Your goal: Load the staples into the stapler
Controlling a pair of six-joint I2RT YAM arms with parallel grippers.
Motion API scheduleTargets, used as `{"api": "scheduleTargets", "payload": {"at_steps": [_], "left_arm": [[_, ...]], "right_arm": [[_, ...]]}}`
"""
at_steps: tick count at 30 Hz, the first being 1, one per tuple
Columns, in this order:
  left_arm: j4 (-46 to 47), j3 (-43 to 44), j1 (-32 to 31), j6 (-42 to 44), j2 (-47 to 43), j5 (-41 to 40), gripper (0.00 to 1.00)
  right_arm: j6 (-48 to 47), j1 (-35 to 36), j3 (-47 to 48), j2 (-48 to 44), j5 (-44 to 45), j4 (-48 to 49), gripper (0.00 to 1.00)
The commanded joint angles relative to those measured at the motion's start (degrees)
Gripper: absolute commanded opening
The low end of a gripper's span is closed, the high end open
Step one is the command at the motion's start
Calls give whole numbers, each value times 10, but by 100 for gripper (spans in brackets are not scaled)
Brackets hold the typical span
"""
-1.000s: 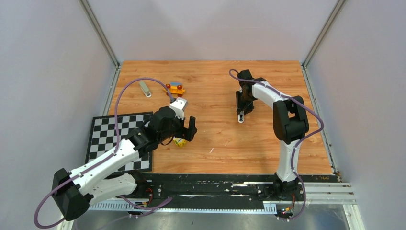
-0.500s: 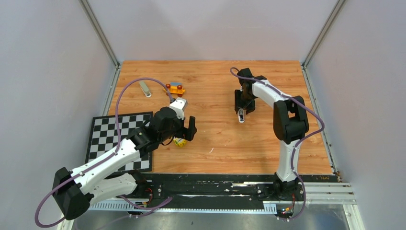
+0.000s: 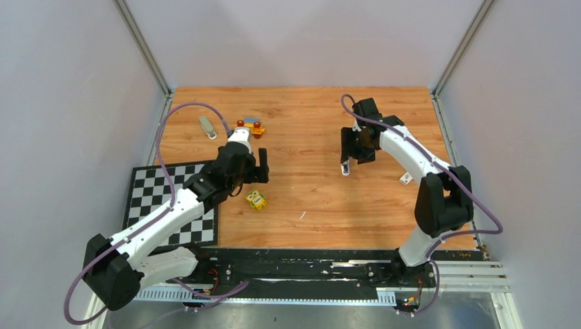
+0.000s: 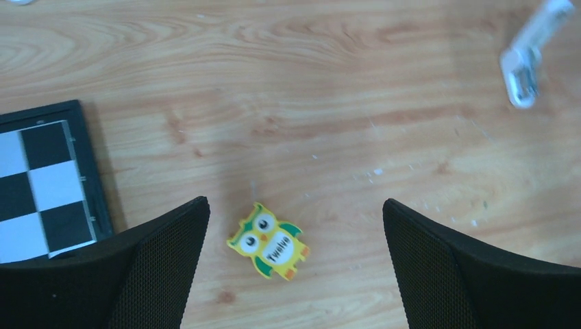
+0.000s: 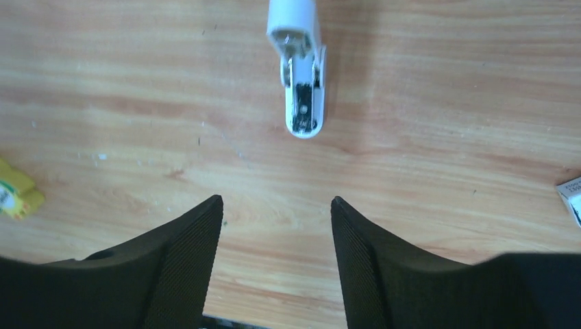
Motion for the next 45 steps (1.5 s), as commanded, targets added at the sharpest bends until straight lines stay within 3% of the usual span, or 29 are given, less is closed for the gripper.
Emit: {"api": "scheduleTargets", "payload": {"at_steps": [1, 6, 10, 12, 20, 28, 40, 45], "left_arm": [[35, 25, 76, -62, 36, -42, 96], [18, 113, 150, -81, 151, -177, 92], [19, 196, 216, -69, 257, -181, 91], [19, 243, 238, -48, 326, -176, 87], [-46, 442, 295, -17, 521, -172, 75], [-31, 473, 332, -31, 583, -137, 67], [-8, 483, 364, -39, 624, -84, 63], [-9, 486, 370, -36, 628, -68, 54]], "right_arm": [[-7, 19, -72, -76, -40, 31, 67], [-2, 40, -120, -161, -81, 64, 90], [1, 62, -127, -215, -87, 70, 92], [-1, 73, -127, -231, -94, 74, 99], [-13, 78, -123, -262, -88, 73, 99], [-25, 78, -113, -247, -94, 70, 97], [-38, 78, -82, -228, -84, 55, 96], [-40, 78, -83, -232, -81, 57, 96]]}}
